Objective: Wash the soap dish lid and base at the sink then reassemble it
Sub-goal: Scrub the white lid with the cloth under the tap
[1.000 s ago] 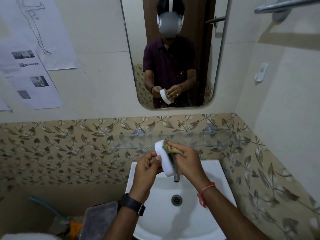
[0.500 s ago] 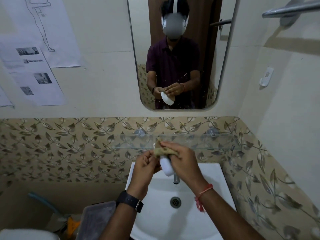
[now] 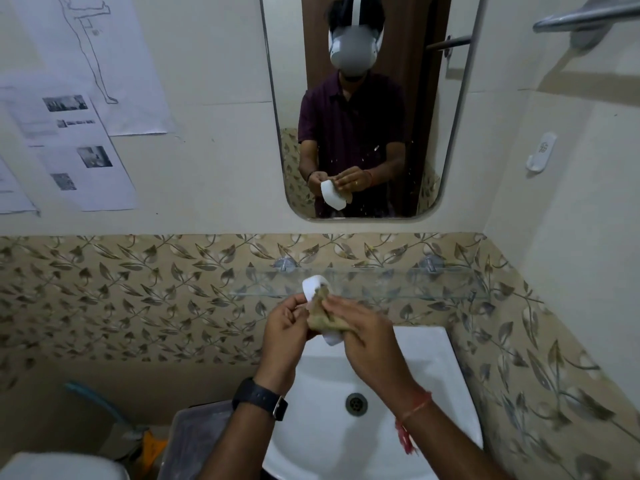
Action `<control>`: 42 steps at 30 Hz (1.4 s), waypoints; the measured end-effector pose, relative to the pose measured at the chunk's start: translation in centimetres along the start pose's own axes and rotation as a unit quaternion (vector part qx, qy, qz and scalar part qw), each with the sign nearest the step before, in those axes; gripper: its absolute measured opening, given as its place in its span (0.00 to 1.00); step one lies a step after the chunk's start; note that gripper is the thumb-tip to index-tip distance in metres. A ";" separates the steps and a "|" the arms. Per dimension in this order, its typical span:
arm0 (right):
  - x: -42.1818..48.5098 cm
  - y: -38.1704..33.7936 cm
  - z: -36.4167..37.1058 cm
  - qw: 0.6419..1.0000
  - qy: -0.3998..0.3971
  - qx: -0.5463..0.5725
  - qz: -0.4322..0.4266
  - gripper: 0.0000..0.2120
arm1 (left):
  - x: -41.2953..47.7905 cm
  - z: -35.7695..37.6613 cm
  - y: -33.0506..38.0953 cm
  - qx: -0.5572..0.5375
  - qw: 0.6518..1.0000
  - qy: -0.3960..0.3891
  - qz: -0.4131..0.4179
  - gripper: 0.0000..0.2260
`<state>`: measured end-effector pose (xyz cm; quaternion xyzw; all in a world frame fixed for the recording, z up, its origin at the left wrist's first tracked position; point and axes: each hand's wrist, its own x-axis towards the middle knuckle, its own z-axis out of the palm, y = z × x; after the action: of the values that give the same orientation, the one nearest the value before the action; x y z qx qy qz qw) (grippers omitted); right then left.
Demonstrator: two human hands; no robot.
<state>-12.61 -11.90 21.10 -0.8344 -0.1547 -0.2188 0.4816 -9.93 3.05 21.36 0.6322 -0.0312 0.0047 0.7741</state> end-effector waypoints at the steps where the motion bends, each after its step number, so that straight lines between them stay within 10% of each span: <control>1: -1.2 0.6 0.1 1.000 -0.001 -0.021 -0.015 0.28 | 0.1 0.0 0.1 -0.002 1.000 0.022 0.001 0.09; 7: -5.7 4.9 0.1 0.997 0.010 -0.070 0.016 0.25 | 0.2 0.0 0.2 -0.027 0.996 0.089 0.005 0.09; 12: -1.7 4.8 -1.7 0.905 0.166 0.196 0.339 0.22 | -0.1 -0.1 0.3 -0.029 0.999 0.017 -0.028 0.10; 22: 0.6 -1.5 -0.6 0.924 0.124 0.251 0.260 0.19 | 0.9 0.6 -0.3 -0.146 0.978 0.020 -0.150 0.14; 42: -4.5 -2.3 1.2 0.918 0.121 0.250 0.284 0.26 | 1.1 -0.4 -0.7 -0.159 0.978 0.039 -0.132 0.14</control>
<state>-17.24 -9.96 19.95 -0.6628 0.0987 -0.1258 0.7316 -8.82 3.23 20.62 0.4991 0.0829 -0.0779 0.8590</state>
